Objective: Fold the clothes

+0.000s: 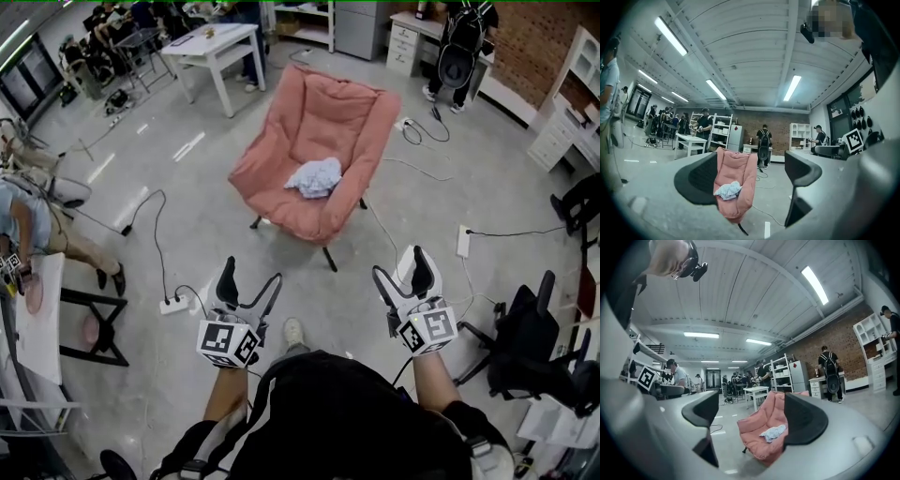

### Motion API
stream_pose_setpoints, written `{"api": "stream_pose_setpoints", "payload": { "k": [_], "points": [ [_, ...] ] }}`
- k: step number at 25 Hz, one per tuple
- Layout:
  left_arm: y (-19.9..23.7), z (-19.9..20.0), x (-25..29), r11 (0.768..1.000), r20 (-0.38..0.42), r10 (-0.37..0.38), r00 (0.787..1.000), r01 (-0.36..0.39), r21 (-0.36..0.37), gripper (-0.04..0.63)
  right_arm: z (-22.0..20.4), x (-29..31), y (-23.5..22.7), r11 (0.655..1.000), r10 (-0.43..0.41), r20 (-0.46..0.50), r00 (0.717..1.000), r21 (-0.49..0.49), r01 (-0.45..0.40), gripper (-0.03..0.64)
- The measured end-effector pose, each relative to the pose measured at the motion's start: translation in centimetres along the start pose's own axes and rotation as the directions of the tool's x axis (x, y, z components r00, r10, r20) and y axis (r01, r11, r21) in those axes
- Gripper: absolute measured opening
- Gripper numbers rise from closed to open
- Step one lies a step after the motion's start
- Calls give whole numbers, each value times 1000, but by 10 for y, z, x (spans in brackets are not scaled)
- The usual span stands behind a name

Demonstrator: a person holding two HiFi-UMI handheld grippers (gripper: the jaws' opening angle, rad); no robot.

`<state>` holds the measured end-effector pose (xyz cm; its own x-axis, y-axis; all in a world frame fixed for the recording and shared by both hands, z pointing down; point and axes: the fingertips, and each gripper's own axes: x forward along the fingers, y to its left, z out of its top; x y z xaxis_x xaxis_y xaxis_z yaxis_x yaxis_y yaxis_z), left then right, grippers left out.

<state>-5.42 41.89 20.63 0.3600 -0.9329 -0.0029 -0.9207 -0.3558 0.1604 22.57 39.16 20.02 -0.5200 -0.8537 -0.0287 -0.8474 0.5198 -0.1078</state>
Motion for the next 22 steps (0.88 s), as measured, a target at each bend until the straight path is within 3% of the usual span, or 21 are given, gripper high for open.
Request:
{"api": "stream_pose_setpoints", "payload": {
  "k": [7, 14, 22],
  "points": [
    [72, 21, 53, 1000, 13, -17, 1000, 17, 10, 446, 13, 92, 16, 999, 26, 18, 999, -39, -26, 396],
    [142, 31, 84, 1000, 13, -12, 1000, 12, 4, 446, -2, 168, 30, 999, 34, -18, 999, -42, -34, 362],
    [165, 15, 119, 999, -55, -33, 998, 32, -24, 446, -16, 209, 28, 998, 34, -73, 997, -45, -38, 360]
  ]
}}
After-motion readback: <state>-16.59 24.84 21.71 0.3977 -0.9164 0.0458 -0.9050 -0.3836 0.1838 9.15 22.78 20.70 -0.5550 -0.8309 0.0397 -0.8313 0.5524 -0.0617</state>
